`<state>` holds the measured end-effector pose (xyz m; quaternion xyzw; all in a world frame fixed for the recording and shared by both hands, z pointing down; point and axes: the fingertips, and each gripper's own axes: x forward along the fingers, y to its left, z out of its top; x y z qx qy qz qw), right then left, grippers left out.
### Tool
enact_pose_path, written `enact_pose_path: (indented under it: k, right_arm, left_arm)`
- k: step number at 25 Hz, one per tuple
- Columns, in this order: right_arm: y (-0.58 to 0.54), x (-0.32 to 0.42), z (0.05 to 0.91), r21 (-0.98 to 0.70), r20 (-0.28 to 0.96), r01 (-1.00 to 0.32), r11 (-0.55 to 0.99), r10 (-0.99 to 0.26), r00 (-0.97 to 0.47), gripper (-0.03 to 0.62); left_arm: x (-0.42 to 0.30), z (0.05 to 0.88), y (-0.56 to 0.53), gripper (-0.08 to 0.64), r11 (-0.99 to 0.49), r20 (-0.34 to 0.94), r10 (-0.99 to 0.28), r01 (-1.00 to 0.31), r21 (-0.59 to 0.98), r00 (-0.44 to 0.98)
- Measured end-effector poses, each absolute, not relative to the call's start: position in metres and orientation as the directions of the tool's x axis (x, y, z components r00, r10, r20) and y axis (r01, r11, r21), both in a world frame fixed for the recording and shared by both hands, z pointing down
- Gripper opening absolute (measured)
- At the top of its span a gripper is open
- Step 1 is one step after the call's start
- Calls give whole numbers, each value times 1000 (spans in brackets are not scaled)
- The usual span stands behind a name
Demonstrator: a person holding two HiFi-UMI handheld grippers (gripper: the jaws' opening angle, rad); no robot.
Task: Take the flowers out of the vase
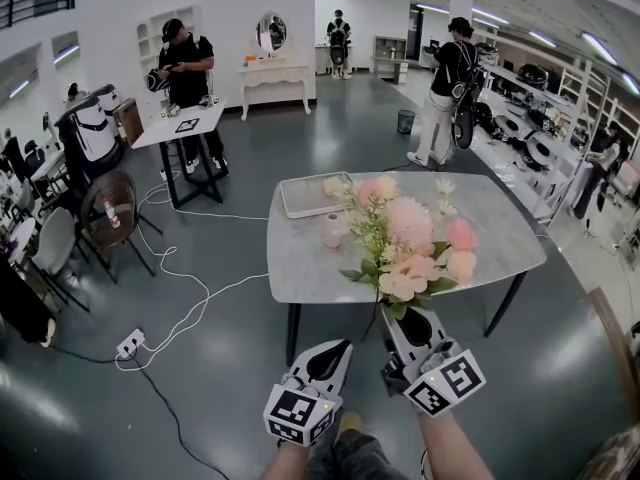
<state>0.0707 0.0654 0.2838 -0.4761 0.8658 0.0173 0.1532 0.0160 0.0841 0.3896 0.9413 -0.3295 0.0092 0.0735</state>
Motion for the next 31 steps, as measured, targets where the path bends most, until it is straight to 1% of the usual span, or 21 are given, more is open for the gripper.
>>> enact_pose_path:
  k: [4, 10, 26, 31]
  right_arm:
    - [64, 73, 270, -114, -278, -833, 541, -822, -496, 52]
    - [85, 72, 292, -110, -281, -841, 530, -828, -486, 52]
    - [77, 71, 285, -109, -280, -856, 505, -842, -461, 52]
    - [81, 75, 303, -107, -282, -856, 506, -841, -462, 52]
  left_arm:
    - [18, 376, 81, 14, -771, 65, -619, -622, 138, 782]
    - [16, 397, 101, 14, -779, 57, -611, -612, 137, 790]
    - [13, 390, 91, 14, -790, 53, -596, -597, 141, 801]
    - [16, 408, 93, 14, -790, 51, -596, -597, 141, 801]
